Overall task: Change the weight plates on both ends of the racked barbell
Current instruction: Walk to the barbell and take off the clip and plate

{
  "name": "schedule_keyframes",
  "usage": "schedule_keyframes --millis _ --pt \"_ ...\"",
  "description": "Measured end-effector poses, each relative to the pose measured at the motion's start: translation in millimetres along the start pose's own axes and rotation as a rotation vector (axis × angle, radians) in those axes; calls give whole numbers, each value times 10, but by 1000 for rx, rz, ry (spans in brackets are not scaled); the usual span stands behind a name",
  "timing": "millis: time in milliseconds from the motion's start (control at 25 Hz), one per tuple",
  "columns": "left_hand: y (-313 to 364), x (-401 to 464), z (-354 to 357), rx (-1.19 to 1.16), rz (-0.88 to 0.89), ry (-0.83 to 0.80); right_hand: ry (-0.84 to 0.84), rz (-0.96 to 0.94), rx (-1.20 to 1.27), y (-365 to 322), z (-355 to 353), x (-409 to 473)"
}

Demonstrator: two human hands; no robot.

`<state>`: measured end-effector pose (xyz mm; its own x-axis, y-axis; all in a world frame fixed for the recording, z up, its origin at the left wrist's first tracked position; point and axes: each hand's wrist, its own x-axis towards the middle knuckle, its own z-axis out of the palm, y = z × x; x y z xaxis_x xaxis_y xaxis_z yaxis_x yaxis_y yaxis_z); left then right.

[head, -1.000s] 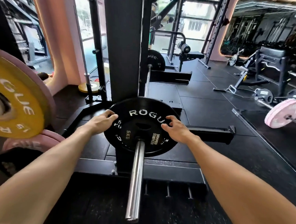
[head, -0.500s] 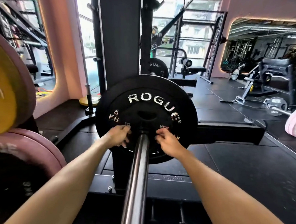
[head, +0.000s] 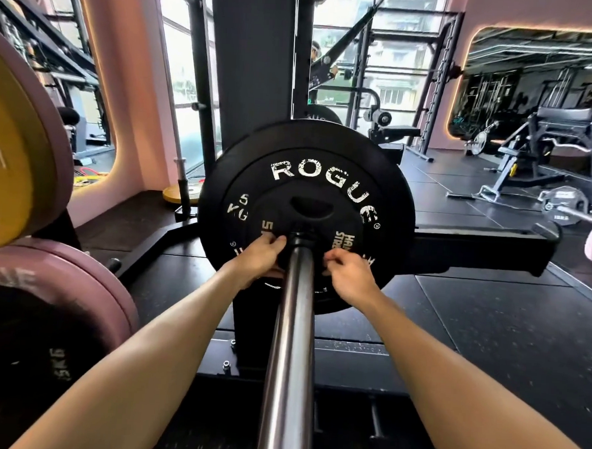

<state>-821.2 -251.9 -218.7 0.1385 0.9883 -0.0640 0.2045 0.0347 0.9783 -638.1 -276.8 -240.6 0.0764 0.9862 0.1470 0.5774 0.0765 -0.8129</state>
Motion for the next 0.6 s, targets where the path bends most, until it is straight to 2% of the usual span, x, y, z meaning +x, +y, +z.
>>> schedule_keyframes --millis 120,240,400,480,600 --pt "42 55 -25 96 31 27 -52 37 60 60 70 -28" --pt "99 47 -45 86 53 43 -127 52 43 58 72 -50" --pt "96 56 -73 67 5 79 -19 111 -66 -87 -26 56" --pt "146 42 -51 101 -57 46 36 137 -98 -249 -89 105" --pt "201 72 17 103 -97 -30 16 175 -178 -493 -115 128"
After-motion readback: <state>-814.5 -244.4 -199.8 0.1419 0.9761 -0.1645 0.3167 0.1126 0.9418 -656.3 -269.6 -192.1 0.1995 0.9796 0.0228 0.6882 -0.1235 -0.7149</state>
